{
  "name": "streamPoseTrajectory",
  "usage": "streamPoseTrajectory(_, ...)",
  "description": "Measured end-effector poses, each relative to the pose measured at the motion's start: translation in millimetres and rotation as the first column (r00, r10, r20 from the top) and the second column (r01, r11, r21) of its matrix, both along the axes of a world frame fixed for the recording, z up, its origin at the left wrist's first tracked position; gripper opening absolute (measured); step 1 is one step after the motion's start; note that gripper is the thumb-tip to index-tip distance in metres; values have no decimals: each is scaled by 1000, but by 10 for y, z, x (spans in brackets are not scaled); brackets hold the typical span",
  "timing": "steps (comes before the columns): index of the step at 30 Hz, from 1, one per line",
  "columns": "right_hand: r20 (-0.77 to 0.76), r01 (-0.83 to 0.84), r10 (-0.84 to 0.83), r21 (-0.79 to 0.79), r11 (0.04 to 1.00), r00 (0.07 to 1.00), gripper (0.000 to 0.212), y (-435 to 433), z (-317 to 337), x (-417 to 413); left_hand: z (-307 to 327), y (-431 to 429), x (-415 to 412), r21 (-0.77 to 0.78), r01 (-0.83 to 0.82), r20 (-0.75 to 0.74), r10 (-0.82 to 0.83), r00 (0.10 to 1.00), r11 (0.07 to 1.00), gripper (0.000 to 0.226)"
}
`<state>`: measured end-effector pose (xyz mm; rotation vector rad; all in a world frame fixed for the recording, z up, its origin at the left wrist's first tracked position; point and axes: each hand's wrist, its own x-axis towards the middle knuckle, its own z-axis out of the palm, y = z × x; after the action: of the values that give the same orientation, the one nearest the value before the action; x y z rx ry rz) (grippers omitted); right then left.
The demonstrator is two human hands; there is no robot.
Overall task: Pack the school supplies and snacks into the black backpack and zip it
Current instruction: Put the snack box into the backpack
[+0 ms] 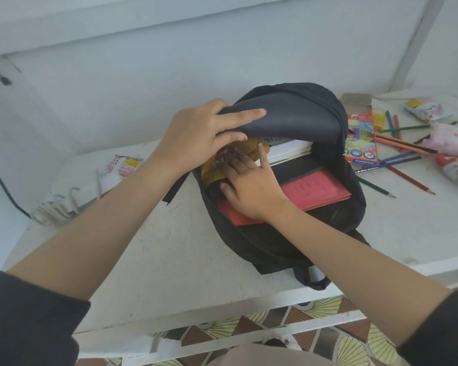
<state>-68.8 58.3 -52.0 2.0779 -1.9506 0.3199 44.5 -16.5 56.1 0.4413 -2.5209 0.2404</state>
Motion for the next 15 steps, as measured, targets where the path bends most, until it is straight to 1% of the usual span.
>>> streamPoseTrajectory(3,-29,14,-10,122,992,1000,77,68,-39,-4,-14,16,-6,-22,7,-3,-7,1000,1000,40)
streamPoseTrajectory(4,-41,28,-23,143,989,999,76,57,-34,-15,-16,22,-6,-29,6,-3,-6,1000,1000,40)
streamPoseTrajectory(7,-41,50,-42,214,976,998,56,-4,-35,-51,-21,51,-4,-41,9,5,-9,1000,999,41)
streamPoseTrajectory(10,3,16,-17,230,973,1000,54,-10,-24,-99,-23,82,-13,-30,8,11,-7,1000,1000,42)
streamPoseTrajectory(11,55,-13,1,218,976,998,53,16,-18,-118,-26,93,-18,-22,6,17,-5,1000,1000,43)
streamPoseTrajectory(13,248,-86,36,193,978,968,52,137,6,-161,-51,123,-32,-8,-3,48,4,999,1000,46)
streamPoseTrajectory(15,499,-130,41,145,981,865,50,375,38,-208,-89,173,-54,20,-40,95,38,995,999,56)
